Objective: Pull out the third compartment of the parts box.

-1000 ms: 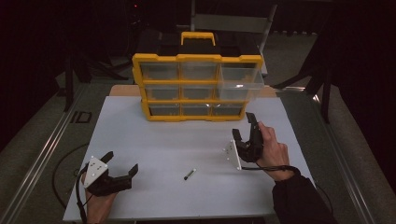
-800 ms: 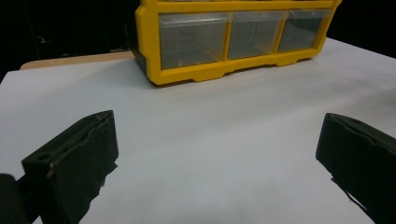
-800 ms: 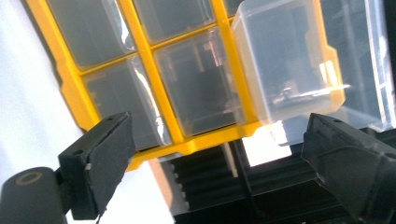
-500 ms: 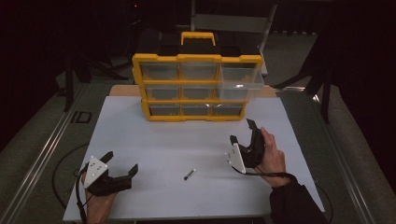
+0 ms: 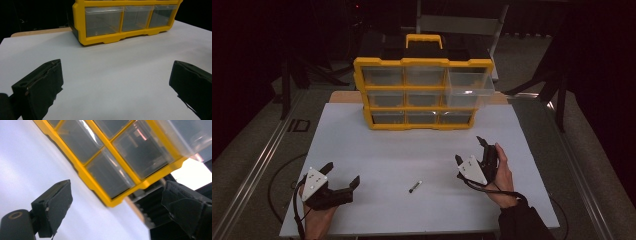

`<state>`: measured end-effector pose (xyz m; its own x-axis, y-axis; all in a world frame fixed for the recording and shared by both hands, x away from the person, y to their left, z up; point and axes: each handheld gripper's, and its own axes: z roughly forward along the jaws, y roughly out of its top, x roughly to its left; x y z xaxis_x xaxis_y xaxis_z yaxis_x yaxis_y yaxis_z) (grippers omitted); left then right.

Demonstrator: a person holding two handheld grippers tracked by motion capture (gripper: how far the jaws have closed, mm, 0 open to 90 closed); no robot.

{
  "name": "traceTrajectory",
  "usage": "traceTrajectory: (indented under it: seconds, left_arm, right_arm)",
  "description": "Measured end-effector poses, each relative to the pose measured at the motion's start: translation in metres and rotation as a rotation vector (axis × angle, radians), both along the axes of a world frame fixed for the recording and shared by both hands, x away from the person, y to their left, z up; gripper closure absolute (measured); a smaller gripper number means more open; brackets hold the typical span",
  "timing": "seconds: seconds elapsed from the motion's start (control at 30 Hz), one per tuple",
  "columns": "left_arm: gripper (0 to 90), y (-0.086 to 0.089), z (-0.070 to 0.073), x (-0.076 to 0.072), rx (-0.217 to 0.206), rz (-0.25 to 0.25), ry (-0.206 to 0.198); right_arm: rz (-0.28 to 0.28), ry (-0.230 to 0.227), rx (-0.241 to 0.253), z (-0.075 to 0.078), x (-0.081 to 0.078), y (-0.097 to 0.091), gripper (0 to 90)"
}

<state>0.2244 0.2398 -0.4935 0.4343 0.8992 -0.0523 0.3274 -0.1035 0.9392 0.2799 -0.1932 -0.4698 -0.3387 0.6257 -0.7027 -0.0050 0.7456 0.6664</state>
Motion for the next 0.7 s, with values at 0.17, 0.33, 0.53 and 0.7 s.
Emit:
traceTrajectory:
  seconds: [0.17,0.33,0.53,0.7]
  left_arm:
    - [0.0,0.0,0.0,0.0,-0.002,-0.002,0.0]
    - [0.0,0.0,0.0,0.0,0.0,-0.003,0.004]
    - [0.0,0.001,0.001,-0.001,-0.006,-0.004,-0.001]
    - [0.0,0.001,0.001,-0.001,-0.006,-0.007,-0.001]
  right_arm:
    - [0.013,0.091,0.13,-0.004,-0.001,-0.008,9.2]
    - [0.038,0.172,0.249,-0.005,-0.002,-0.015,9.2]
    - [0.09,0.225,0.379,-0.006,-0.007,-0.023,9.2]
    - [0.094,0.264,0.471,-0.007,-0.008,-0.033,9.3]
